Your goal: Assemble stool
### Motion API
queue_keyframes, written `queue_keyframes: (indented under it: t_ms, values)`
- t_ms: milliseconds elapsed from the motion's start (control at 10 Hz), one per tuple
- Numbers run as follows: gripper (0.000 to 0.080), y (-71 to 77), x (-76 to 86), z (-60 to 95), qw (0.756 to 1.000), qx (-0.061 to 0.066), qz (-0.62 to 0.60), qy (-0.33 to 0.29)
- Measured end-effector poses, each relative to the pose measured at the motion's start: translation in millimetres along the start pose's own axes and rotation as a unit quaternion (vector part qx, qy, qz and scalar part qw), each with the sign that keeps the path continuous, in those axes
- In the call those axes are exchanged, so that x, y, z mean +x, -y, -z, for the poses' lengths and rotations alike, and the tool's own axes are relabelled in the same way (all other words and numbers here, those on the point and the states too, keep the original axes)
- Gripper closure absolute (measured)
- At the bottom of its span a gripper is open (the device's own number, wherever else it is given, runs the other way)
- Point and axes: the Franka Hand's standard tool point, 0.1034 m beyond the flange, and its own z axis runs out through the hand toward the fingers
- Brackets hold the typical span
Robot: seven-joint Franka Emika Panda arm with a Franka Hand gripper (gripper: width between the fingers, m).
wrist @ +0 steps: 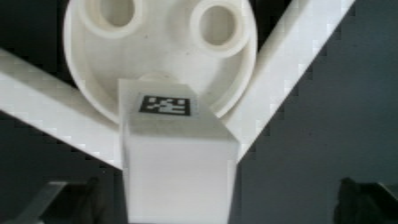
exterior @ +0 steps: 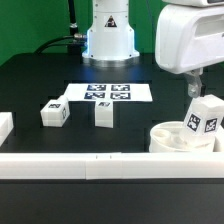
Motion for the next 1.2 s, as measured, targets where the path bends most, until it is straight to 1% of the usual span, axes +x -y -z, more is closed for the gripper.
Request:
queue_keyframes:
  t_ms: [100, 200, 300, 400, 600, 700, 900, 1000, 1100, 1200]
  values:
    - [0.0151, -0.8, 2.4, -0.5, 1.0, -0.002, 0.012, -0.006]
    - [0.0151, -4.4, 4.2, 0.7, 0.997, -0.009, 0.074, -0.011]
    - [0.0151, -9.5, 7.9, 2.5, 0.991, -0.018, 0.133, -0.02]
    - [0.0151, -9.4, 7.2, 1.9, 0.989, -0.018, 0.147, -0.019]
    - [0.0151, -10.9, 6.5, 1.7, 0.977, -0.019, 0.21, -0.017]
    - [0.0151, -13.1, 5.6, 0.6, 0.962, -0.025, 0.272, -0.012]
    - [0.0151, -13.5, 5.2, -5.5, 0.921, -0.034, 0.389, 0.003]
    - [0.0151, -13.7, 4.9, -6.8, 0.9, -0.037, 0.435, 0.009]
    - [0.0151, -14.8, 4.4, -7.0, 0.884, -0.039, 0.466, 0.012]
    - [0.0151, -15.9, 3.8, -7.1, 0.874, -0.039, 0.485, 0.014]
